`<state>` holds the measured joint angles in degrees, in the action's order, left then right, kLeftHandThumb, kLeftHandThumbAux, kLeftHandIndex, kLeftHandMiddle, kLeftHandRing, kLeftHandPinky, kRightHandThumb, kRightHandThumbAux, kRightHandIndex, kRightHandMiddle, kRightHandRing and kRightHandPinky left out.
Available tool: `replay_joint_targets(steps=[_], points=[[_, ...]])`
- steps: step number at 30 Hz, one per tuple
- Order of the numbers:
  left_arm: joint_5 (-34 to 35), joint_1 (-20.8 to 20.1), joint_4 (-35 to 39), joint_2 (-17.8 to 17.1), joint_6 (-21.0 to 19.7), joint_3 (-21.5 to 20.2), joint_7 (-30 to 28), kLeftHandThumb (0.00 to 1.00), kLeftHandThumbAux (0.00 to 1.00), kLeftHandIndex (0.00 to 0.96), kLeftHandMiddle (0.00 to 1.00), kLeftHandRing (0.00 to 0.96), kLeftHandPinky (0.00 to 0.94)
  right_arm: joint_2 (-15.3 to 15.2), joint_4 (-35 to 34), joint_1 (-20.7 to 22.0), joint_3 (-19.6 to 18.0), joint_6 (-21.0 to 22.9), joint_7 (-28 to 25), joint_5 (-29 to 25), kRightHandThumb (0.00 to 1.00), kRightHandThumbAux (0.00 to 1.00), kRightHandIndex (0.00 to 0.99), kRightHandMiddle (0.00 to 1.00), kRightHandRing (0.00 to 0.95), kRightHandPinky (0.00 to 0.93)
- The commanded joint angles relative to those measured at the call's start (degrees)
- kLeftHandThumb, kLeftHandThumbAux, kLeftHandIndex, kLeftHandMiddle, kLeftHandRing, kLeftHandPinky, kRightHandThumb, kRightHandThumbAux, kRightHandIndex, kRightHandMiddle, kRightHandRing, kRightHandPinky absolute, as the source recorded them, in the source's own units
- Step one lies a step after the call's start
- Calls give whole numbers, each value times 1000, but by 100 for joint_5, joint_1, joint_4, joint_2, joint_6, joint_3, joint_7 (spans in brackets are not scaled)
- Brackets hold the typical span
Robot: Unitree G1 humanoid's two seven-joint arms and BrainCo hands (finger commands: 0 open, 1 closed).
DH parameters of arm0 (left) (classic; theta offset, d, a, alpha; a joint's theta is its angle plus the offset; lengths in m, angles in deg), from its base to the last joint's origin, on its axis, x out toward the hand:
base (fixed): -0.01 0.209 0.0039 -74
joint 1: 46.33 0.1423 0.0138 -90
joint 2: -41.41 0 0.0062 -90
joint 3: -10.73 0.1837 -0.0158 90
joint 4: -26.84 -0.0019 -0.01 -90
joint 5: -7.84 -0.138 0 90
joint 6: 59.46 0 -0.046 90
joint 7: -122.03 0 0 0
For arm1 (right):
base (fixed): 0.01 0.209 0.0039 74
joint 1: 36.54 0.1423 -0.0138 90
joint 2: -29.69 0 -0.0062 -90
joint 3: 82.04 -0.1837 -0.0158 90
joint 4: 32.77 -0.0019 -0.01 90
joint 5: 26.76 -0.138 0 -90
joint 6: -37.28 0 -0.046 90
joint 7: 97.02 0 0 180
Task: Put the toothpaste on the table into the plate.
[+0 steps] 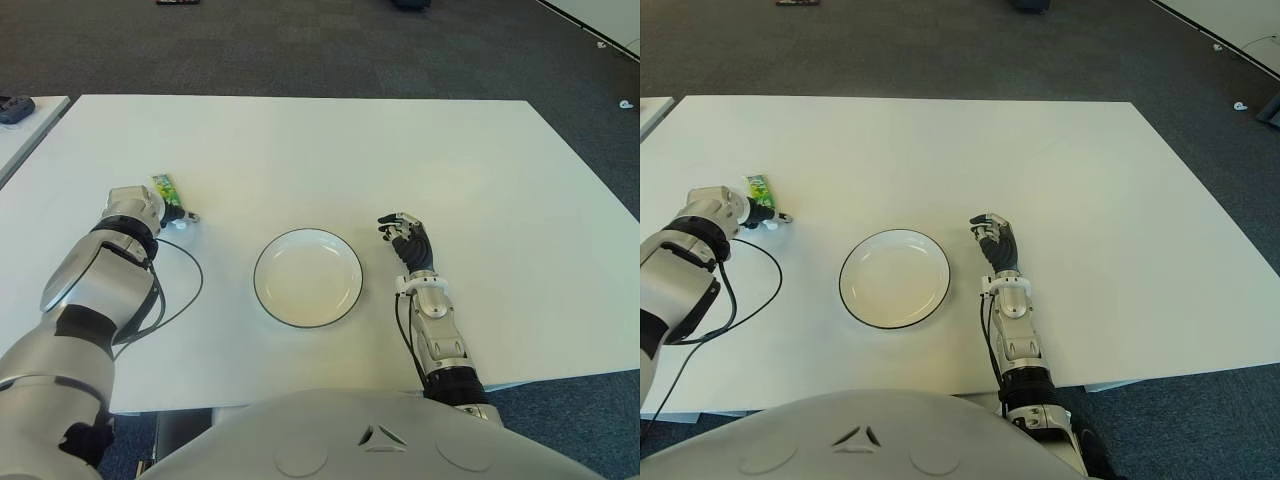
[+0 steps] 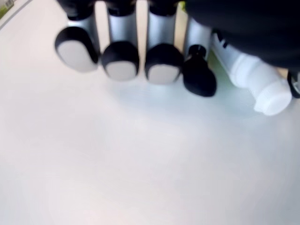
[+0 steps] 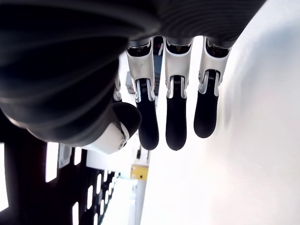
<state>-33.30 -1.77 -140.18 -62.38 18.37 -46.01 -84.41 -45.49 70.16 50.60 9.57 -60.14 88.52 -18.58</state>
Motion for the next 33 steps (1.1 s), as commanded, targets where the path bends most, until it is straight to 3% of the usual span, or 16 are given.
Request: replay_joint_targets(steps=[1,16,20,23,24,26,28,33], points=[[22,265,-37,348,60,54,-119,167,225,744,909,908,935,-26,-66,-91,-19,178,-28,-28,703,732,415,391,387,405],[-46,321,9,427,-54,178,161,130,242,787,907,906,929,-77,-243,-197,-69,233,-96,-70,706,730,418,401,393,416],[15,370,-6,464,-245,113,518,121,271,793,906,905,918,-84,-250,-206,-85,238,-97,-82,706,730,418,398,389,411],[188,402,33,514,-553,-93,957,122,360,799,903,902,909,-91,-255,-211,-92,244,-107,-90,705,730,418,396,388,413],[251,388,67,544,-702,-167,1061,125,445,805,902,902,909,-93,-257,-213,-94,244,-111,-93,705,730,418,396,388,416],[457,276,215,693,-1322,-420,1297,127,546,812,902,904,911,-96,-262,-217,-96,247,-119,-101,705,730,418,396,389,418],[697,227,217,819,-1670,-712,1686,127,672,817,903,907,917,-97,-268,-220,-97,249,-128,-111,705,730,418,398,391,422],[961,293,212,903,-1941,-1053,2142,114,791,809,904,916,926,-102,-255,-227,-109,209,-140,-131,705,730,418,402,395,425]])
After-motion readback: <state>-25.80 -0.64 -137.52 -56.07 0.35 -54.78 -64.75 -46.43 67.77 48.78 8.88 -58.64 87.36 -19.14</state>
